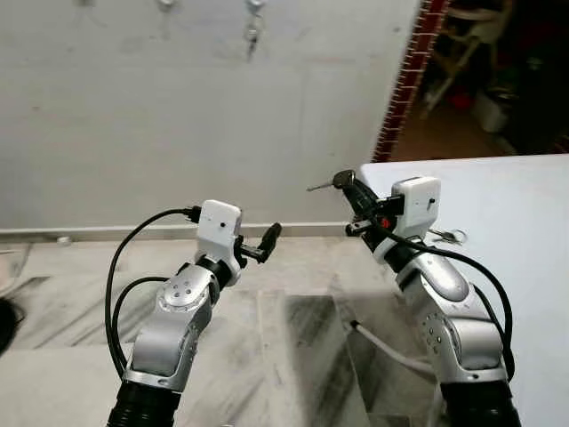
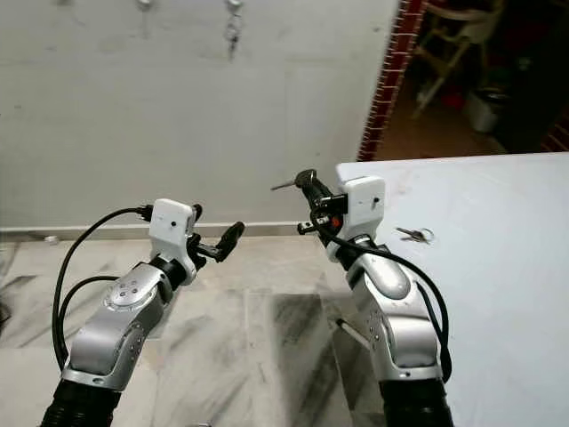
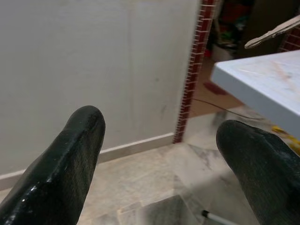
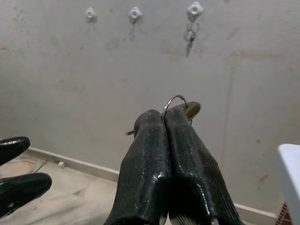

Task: Hang keys on a hook

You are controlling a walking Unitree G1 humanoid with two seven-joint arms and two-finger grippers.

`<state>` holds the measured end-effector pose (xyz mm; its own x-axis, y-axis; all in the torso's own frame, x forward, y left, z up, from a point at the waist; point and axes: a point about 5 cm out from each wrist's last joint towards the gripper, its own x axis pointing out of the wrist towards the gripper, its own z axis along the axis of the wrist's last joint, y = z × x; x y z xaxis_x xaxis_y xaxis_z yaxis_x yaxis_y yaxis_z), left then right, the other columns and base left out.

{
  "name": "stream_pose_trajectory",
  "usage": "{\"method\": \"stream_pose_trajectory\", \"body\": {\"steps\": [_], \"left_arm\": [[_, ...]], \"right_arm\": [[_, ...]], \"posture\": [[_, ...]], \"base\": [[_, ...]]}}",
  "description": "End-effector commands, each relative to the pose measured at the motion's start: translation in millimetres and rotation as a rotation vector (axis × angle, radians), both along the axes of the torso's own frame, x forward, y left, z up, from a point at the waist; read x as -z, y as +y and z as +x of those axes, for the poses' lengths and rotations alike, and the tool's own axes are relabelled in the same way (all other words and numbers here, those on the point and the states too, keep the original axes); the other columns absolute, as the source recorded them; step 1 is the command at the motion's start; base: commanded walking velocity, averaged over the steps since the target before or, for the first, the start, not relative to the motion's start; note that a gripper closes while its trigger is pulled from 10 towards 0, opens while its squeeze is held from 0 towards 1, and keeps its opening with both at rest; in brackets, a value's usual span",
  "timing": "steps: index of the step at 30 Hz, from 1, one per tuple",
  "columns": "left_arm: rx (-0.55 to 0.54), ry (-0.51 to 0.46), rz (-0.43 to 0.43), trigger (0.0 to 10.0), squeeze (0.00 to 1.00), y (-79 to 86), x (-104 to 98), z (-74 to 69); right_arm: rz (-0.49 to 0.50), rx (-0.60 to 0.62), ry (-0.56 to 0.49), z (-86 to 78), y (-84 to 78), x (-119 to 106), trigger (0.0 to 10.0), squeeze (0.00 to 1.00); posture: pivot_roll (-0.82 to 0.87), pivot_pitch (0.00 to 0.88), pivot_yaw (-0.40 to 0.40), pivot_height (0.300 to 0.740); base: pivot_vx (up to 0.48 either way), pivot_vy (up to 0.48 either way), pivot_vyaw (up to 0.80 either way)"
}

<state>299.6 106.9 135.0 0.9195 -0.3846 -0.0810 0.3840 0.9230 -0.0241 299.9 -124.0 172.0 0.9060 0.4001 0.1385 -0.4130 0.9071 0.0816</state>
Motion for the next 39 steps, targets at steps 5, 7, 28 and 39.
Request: {"method": "stream_pose_trajectory", "body": {"steps": [5, 7, 28, 39], "left_arm": [[-0.009, 0.011, 0.015, 10.0, 0.00, 0.6, -1.0, 3.1], [-0.009, 0.012, 0.006, 10.0, 0.00, 0.5, -0.7, 3.2], [0.051, 0.050, -0.083, 10.0, 0.00, -0.6, -0.6, 0.6], [0.072, 0.065, -0.097, 10.0, 0.00, -1.3, 0.9, -1.2]], "right_arm": [[-0.002, 0.000, -0.015, -4.1, 6.9, -2.8, 10.0, 0.00], [-0.003, 0.000, -0.015, -4.5, 7.4, -2.7, 10.0, 0.00], [-0.008, 0.077, -0.003, -0.4, 1.5, -1.6, 10.0, 0.00], [-0.024, 0.095, 0.003, 1.5, 1.7, 0.7, 10.0, 0.00]], "posture": [[0.11, 0.000, -0.028, 0.740], [0.11, 0.000, -0.028, 0.740], [0.12, 0.000, -0.028, 0.740], [0.12, 0.000, -0.030, 0.740]], "base": [[0.000, 0.000, 0.80], [0.000, 0.000, 0.80], [0.000, 0.000, 0.46], [0.184, 0.000, 0.00]]}}
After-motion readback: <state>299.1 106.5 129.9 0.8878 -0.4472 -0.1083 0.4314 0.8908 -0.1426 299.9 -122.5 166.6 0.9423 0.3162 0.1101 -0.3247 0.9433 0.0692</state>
